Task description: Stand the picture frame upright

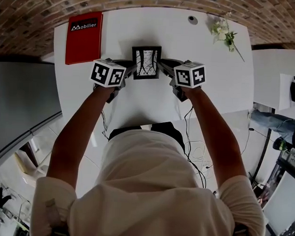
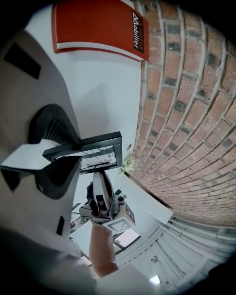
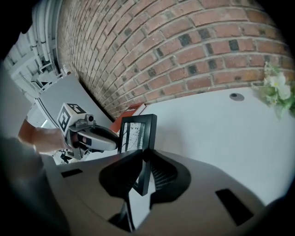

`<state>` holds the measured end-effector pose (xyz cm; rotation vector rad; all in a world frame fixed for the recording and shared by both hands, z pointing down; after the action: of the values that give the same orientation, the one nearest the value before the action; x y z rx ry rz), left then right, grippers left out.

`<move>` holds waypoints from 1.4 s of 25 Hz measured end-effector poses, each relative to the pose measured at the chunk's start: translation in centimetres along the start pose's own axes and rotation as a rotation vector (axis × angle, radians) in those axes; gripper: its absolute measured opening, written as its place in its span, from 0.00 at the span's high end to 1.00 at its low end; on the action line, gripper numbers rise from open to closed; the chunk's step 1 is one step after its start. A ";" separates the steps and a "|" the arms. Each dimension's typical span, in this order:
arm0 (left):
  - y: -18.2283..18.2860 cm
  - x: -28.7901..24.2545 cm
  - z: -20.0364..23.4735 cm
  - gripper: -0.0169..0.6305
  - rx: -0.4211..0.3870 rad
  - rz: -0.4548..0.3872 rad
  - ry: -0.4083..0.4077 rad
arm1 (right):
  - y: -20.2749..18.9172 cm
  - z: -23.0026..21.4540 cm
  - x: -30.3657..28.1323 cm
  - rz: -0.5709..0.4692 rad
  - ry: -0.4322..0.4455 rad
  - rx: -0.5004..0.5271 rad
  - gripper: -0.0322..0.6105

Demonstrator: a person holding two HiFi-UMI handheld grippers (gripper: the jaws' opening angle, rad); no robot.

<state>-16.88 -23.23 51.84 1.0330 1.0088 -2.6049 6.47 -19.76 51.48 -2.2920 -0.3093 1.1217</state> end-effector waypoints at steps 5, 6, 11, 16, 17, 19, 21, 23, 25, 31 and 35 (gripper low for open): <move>1.7 0.6 -0.3 0.87 -0.046 -0.018 0.015 | 1.3 0.2 0.7 -0.034 -0.013 0.047 0.86; 2.0 0.7 -0.3 0.87 -0.057 -0.019 0.019 | 1.5 0.2 0.8 -0.040 -0.018 0.058 0.86; 3.7 1.0 -0.8 0.87 -0.131 -0.013 0.052 | 2.8 0.1 1.3 -0.069 -0.046 0.114 0.87; 5.3 1.1 -0.7 0.87 -0.169 -0.029 0.062 | 4.2 0.0 1.8 -0.104 -0.060 0.164 0.87; 5.5 1.1 -0.7 0.87 -0.175 -0.034 0.065 | 4.5 -0.1 1.8 -0.110 -0.067 0.178 0.87; 5.9 1.1 -0.6 0.87 -0.188 -0.043 0.072 | 4.9 -0.1 1.8 -0.121 -0.080 0.199 0.87; 6.2 1.2 -0.6 0.87 -0.205 -0.048 0.080 | 5.2 -0.2 1.8 -0.132 -0.090 0.210 0.87; 6.7 1.2 -0.6 0.87 -0.229 -0.047 0.089 | 5.5 -0.3 1.8 -0.143 -0.093 0.215 0.87; 7.2 1.2 -0.5 0.87 -0.255 -0.045 0.096 | 5.7 -0.5 1.7 -0.150 -0.094 0.218 0.87; 8.6 1.1 -0.1 0.87 -0.312 -0.043 0.121 | 6.4 -0.8 1.3 -0.169 -0.124 0.269 0.87; 9.8 1.0 0.4 0.88 -0.333 -0.054 0.133 | 7.0 -1.2 1.0 -0.178 -0.144 0.305 0.88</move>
<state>-14.16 -30.84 46.16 1.1142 1.4584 -2.3191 7.77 -25.44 47.38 -1.8847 -0.3635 1.1574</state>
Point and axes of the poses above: the fingertips, and each gripper's own axes: x backward along the fingers, z to its left, y out of its top, the point moved 10 cm from there along x, backward along the fingers, and after that the axes turned 1 degree about z, right-handed, at the moved point
